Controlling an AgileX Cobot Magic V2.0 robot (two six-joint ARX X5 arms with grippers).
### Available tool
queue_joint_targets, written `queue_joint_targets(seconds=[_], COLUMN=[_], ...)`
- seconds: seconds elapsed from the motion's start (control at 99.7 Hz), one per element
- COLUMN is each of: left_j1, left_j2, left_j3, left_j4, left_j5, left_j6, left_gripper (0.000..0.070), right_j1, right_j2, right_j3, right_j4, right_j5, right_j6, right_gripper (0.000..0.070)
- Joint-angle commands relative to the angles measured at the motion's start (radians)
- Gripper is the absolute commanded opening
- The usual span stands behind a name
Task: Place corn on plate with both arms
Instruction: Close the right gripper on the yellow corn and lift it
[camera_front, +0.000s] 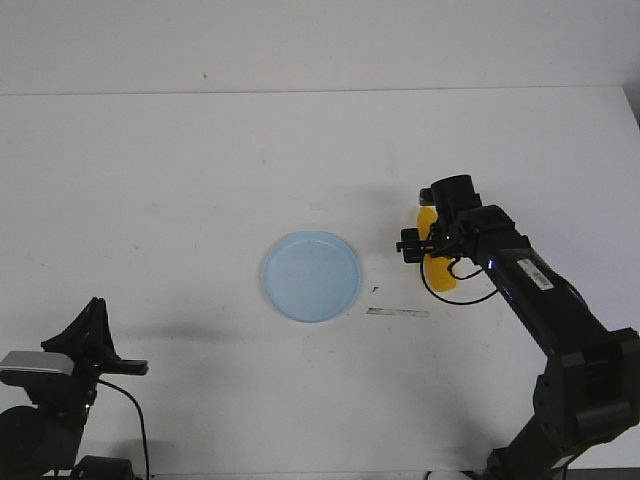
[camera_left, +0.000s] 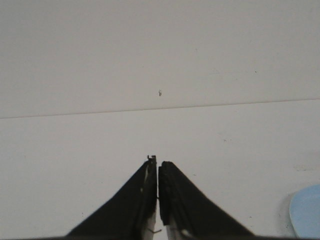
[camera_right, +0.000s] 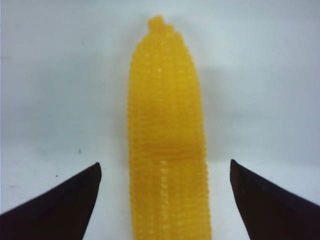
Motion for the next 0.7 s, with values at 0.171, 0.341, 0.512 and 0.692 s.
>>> queue_joint_targets(seconds=[0.171, 0.341, 0.512, 0.692], left_j1=[-0.002, -0.002, -0.002, -0.002], left_j2=[-0.002, -0.002, -0.002, -0.002], left_j3=[0.006, 0.006, 0.006, 0.006], left_j4=[0.016, 0.016, 0.015, 0.015], left_j5=[-0.004, -0.004, -0.004, -0.004], left_j6=[-0.001, -0.001, -0.001, -0.001], left_gripper=[0.0001, 0.0001, 0.0001, 0.0001], right_j1=[0.002, 0.002, 0.002, 0.002], right_j2=[0.063, 0.077, 0.079, 0.079], right_j3=[0.022, 0.022, 0.022, 0.022], right_j4=[0.003, -0.001, -0.002, -0.001], right_j5=[-0.002, -0.002, -0.002, -0.002], right_j6=[-0.002, -0.013, -0.014, -0.014], right_gripper=[0.053, 0.0421, 0.0339, 0.0339])
